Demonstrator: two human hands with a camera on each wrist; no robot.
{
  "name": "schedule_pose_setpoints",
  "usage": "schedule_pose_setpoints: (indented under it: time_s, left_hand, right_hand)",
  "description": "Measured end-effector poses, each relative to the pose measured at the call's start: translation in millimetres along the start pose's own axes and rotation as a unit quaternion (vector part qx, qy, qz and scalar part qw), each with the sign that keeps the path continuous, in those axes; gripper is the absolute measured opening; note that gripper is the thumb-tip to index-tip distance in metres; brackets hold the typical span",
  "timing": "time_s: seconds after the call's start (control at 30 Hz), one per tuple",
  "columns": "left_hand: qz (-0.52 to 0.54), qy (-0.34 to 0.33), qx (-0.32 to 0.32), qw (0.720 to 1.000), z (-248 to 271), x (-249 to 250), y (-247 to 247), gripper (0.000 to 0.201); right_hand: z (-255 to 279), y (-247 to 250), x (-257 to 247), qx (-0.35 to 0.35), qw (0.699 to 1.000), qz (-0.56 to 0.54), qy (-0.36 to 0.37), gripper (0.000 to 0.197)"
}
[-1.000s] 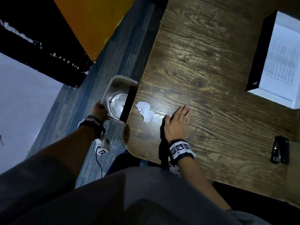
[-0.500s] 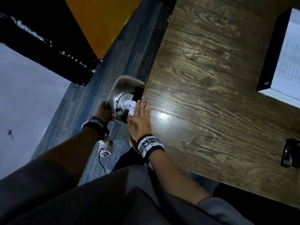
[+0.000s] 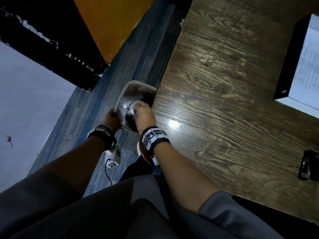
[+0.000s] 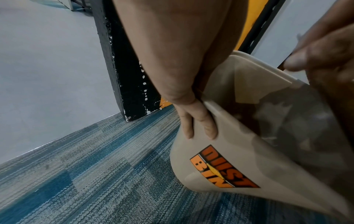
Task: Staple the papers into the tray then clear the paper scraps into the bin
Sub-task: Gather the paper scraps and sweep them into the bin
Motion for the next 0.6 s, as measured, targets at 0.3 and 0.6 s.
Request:
schedule_pose_setpoints:
  time_s: [0.3, 0.6]
  left_hand:
    - [0.022, 0.021, -0.019, 0.999, 7, 2, -1, 0.050]
    - [-0.034, 0.008, -0.004, 0.999, 6, -1, 0, 0.047]
  right_hand:
    - [73, 95, 115, 0.155, 0.966, 0.091, -0.185, 0.058]
    - [63, 43, 95, 0.064, 0.971, 0.099, -0.210, 0.074]
Point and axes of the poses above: each hand's wrist, its own z-axis away from the middle knuckle, its own y-axis out of the back of the hand, x = y × z, the point moved 6 cm from there along -z, towards the middle knuckle, and after that the axes turned 5 degrees about y, right-handed, at the moved point
